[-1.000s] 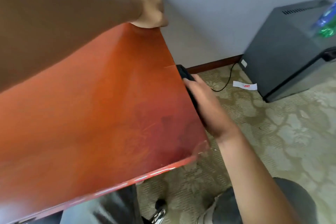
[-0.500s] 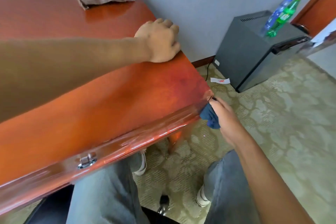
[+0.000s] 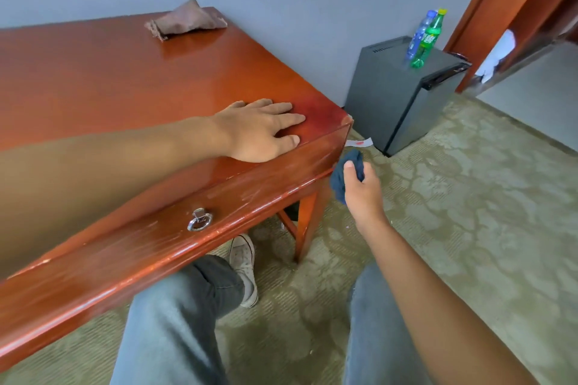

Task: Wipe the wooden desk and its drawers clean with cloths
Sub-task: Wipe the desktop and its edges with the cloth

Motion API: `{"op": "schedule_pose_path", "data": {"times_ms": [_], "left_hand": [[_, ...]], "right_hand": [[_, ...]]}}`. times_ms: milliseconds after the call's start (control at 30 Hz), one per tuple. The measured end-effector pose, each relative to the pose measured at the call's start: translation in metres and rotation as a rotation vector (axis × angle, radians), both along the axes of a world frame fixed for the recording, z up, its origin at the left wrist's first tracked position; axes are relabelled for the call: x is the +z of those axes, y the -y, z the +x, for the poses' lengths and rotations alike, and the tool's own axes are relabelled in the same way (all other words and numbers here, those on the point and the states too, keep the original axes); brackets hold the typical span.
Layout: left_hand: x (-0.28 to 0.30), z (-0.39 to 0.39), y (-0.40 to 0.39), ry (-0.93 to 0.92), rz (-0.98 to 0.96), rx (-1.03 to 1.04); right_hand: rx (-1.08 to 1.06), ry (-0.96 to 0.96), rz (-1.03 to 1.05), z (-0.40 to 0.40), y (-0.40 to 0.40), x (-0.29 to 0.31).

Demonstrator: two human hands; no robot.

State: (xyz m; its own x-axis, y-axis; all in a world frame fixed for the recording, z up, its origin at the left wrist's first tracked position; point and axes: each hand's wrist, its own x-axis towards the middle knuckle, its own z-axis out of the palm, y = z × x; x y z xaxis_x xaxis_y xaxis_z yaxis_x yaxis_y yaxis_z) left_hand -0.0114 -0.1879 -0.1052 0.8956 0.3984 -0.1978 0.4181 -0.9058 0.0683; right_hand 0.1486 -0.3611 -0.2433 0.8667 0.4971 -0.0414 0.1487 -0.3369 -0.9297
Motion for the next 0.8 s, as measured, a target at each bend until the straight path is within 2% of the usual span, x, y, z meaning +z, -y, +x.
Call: {"op": "schedule_pose_path", "data": {"times_ms": [67, 167, 300, 467, 567, 633, 700, 800], "left_hand": [[-0.006, -0.009, 0.001, 0.009, -0.015, 0.005], [-0.017, -0.013, 0.004, 0.052, 0.022, 0.017], [-0.020, -0.012, 0.005, 0.076, 0.023, 0.029], [-0.022, -0.011, 0.004, 0.087, 0.029, 0.033], [-0.021, -0.012, 0.003, 0.094, 0.026, 0.034], [-0.020, -0.013, 0.002, 0.099, 0.017, 0.035], [-0.020, -0.013, 0.003, 0.103, 0.019, 0.034], [-0.020, -0.012, 0.004, 0.110, 0.014, 0.035]], "right_hand": [[-0.077, -0.021, 0.005, 0.013, -0.005, -0.002], [-0.067, -0.026, -0.030, 0.016, -0.021, -0.005], [-0.158, 0.044, -0.046, 0.001, -0.033, -0.010], [-0.080, 0.077, 0.044, -0.046, -0.019, -0.043], [-0.060, -0.009, 0.100, -0.027, -0.017, -0.043], [-0.163, -0.029, 0.136, -0.007, -0.020, -0.036], [-0.252, 0.015, 0.133, -0.003, -0.025, -0.031], [-0.180, 0.179, 0.067, -0.037, -0.027, -0.029]]}}
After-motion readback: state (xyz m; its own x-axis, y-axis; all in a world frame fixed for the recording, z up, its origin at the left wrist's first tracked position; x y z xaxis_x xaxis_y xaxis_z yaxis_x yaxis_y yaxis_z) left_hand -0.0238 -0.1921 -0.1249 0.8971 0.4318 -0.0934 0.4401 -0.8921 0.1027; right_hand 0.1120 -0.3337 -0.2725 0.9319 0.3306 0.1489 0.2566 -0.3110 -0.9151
